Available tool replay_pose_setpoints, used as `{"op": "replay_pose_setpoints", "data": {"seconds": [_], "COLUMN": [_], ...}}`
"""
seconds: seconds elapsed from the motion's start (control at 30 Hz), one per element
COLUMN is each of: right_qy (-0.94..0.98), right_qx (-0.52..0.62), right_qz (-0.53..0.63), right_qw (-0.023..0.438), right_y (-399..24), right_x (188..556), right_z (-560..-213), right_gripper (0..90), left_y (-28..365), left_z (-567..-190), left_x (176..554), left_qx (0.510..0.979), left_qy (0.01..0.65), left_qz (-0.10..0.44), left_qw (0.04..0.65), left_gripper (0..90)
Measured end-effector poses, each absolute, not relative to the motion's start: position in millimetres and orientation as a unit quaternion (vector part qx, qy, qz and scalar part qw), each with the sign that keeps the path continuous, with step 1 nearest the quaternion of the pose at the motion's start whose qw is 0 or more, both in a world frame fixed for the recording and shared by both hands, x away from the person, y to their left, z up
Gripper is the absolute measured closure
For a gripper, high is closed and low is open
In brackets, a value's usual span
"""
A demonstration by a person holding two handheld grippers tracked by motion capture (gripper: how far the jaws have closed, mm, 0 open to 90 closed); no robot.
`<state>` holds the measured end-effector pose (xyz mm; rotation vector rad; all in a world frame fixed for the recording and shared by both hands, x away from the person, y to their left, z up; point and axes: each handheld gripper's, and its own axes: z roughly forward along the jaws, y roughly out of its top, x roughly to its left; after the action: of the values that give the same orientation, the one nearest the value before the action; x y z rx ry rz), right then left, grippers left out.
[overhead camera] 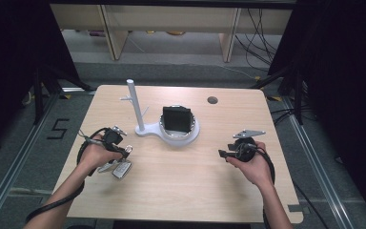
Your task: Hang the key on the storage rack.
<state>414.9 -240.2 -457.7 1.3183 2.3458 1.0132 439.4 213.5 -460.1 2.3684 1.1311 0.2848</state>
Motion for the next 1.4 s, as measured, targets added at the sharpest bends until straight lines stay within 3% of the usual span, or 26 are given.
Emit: {"op": "replay_pose_setpoints", "data": {"seconds": [0.53,0.63,1.4], "right_qy": [0.811,0.811,0.811], "right_qx": [0.442,0.443,0.442], "right_qz": [0.357,0.353,0.358], "right_qw": [0.141,0.143,0.134], "right_y": [-241,-241,-240], "right_x": [416,415,416], "right_z": [-458,-458,-459], "right_gripper": [50.3,50.3,50.2], "left_y": [238,239,240], "left_z": [-419,-413,-372], "left_x": [434,433,446], "left_qx": [0.799,0.767,0.733], "left_qy": [0.424,0.431,0.400], "left_qz": [0.231,0.250,0.273], "left_qw": [0.358,0.403,0.477], "left_gripper": [75.3,75.4,75.5]}}
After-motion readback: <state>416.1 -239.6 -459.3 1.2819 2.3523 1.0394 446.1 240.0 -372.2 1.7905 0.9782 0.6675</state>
